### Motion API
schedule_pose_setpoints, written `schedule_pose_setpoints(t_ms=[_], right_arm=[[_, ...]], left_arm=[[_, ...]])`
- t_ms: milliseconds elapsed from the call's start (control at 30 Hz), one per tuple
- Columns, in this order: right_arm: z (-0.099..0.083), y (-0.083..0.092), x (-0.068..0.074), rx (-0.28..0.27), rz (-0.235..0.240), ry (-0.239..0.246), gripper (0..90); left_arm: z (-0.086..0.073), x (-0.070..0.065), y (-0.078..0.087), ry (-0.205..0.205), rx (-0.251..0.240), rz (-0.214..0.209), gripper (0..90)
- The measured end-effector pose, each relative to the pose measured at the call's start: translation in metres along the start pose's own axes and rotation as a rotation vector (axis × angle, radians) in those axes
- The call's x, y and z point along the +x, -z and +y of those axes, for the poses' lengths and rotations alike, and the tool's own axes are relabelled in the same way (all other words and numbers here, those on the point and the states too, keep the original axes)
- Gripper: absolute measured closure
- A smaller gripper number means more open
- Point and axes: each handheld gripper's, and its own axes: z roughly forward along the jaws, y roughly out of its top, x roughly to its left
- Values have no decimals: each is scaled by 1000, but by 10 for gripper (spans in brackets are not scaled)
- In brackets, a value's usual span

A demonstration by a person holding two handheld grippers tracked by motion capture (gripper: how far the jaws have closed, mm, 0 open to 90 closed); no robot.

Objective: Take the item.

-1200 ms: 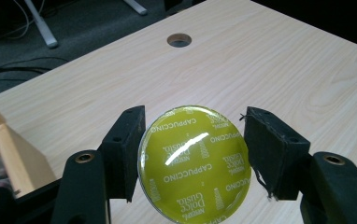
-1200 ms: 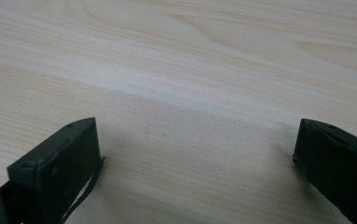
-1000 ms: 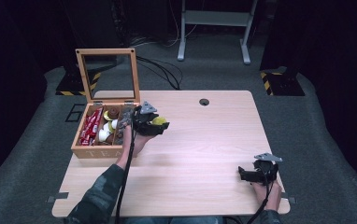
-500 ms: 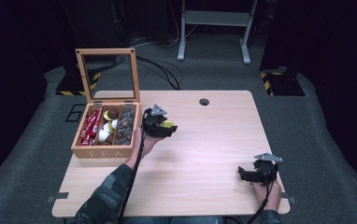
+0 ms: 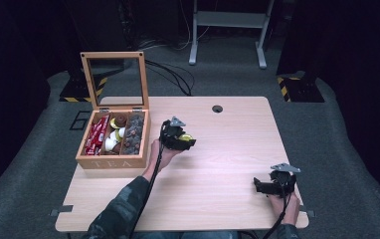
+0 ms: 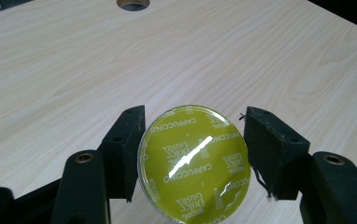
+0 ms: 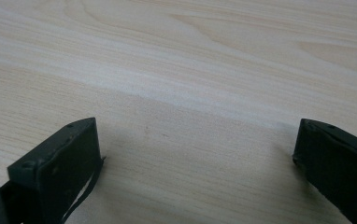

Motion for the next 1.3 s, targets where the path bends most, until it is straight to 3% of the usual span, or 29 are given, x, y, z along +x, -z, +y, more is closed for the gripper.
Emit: schedule_pose_setpoints(t_ms=[667, 1300], right_arm=[[0, 0, 0, 0, 1, 1, 1], [0, 0, 1, 0, 1, -6, 5]], left_arm=[[-6, -12, -33, 19, 34, -32, 400], [-14, -14, -52, 71, 59, -63, 399]])
